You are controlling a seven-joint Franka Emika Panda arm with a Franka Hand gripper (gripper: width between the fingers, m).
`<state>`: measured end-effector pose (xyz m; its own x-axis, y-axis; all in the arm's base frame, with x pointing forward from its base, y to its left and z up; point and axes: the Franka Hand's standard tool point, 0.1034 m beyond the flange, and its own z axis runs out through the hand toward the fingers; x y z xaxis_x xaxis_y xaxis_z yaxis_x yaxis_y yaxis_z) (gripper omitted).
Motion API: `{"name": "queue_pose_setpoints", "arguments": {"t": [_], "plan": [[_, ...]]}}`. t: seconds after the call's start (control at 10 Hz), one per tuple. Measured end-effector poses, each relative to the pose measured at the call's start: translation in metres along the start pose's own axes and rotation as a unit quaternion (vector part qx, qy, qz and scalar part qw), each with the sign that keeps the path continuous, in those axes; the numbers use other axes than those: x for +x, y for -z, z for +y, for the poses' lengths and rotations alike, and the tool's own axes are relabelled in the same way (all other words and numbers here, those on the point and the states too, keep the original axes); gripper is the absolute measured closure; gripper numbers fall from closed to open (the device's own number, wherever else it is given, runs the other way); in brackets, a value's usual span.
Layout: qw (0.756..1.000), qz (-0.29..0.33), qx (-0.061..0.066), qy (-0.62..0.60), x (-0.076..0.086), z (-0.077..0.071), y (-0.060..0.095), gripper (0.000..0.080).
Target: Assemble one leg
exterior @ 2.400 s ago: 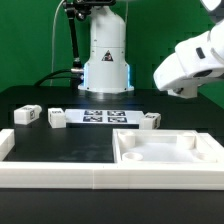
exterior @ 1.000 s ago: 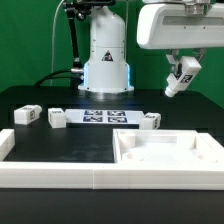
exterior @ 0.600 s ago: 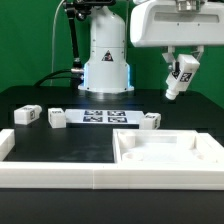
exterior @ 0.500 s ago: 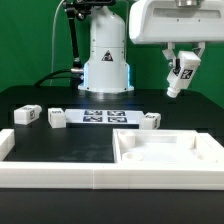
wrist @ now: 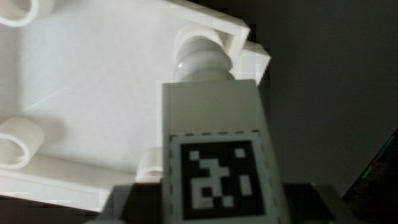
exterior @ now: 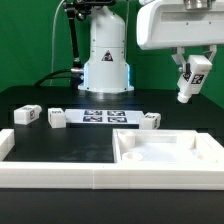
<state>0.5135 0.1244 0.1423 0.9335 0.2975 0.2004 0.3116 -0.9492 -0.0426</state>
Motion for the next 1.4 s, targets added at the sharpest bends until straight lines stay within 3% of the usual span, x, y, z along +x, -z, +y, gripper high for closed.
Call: {"name": "queue_pose_setpoints", "arguments": {"t": [0.5,0.9,1.0,1.3,1.4], "plan": [[1.000,-0.001,0.001,-0.001,0.000,0.000,-0.002,0.0508],[1.000,0.010,0.013,-0.014,0.050,0.009,-0.014,0.0508],[0.999,0.031,0.010,0.006,0.061,0.014,-0.021,0.0508],[0.999,0.053,0.004,0.008,0.066,0.017,-0.027,0.0508],[0.996,0.085,-0.005,0.011,0.071,0.021,-0.025,0.0508]]}}
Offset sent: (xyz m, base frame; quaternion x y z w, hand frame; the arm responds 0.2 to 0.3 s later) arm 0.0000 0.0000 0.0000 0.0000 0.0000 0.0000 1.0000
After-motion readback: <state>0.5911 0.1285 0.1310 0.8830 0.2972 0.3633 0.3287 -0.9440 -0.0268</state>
